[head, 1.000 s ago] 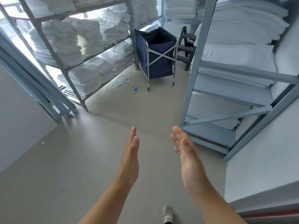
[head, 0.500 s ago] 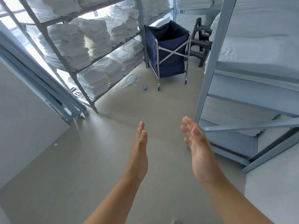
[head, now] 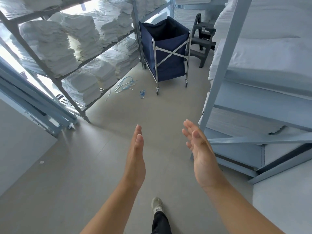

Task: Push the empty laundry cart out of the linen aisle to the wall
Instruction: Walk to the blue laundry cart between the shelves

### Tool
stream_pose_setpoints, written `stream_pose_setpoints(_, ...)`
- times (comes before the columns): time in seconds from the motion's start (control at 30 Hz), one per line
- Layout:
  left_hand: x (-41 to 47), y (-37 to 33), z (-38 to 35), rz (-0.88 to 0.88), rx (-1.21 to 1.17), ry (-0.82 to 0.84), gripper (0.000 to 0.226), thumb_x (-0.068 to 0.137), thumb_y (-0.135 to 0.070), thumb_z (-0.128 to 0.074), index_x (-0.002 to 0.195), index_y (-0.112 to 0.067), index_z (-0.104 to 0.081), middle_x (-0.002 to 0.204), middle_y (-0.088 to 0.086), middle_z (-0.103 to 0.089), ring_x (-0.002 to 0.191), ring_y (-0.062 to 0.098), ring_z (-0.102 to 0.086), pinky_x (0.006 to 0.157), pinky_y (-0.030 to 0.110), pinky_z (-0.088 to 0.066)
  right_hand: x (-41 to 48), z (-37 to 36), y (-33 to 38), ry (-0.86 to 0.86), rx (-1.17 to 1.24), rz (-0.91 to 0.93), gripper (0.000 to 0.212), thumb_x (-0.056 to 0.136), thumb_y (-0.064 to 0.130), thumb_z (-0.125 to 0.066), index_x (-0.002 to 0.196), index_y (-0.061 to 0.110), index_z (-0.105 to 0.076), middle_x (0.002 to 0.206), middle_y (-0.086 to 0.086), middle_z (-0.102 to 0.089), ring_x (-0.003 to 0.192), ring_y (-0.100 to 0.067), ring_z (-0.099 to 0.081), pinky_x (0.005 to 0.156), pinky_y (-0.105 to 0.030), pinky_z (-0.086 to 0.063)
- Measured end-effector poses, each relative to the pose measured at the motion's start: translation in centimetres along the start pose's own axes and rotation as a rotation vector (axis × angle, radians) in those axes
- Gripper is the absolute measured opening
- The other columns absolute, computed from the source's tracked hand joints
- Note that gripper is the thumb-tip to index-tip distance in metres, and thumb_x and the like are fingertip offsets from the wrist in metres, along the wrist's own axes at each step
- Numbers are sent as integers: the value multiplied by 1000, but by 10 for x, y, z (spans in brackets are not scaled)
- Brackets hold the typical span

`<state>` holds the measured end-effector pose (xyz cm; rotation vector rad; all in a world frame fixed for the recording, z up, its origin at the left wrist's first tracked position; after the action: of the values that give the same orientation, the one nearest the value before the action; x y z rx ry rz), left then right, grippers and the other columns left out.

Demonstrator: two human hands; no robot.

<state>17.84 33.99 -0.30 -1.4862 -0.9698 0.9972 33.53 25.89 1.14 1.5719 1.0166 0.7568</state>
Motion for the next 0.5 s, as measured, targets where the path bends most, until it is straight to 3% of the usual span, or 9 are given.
stream_pose_setpoints(0.3, 112, -20, 17, -9, 1, 39, 90, 69, -79, -42, 149, -38, -30, 156, -25, -31, 141, -11, -27, 124, 36, -14, 100, -33, 9, -47, -47, 15, 76, 66, 93, -54, 132, 54, -55, 145, 30, -50, 139, 4, -41, 123, -45, -20)
stream_pose_setpoints(0.5, 169, -35, 30, -23, -8, 81, 86, 69, -82, -41, 145, -43, -31, 153, -27, -33, 139, -13, -28, 124, 35, -14, 147, -55, 13, -98, -44, 32, 79, 62, 94, -55, 131, 55, -55, 144, 31, -51, 139, 5, -41, 123, -44, -21)
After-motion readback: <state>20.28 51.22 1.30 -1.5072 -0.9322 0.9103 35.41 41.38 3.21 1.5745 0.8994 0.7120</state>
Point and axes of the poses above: each hand's wrist, its own x-axis towards the middle knuckle, its own z-axis out of the back of the hand, y = z × x, the point moved 6 cm from there along x, towards the middle knuckle
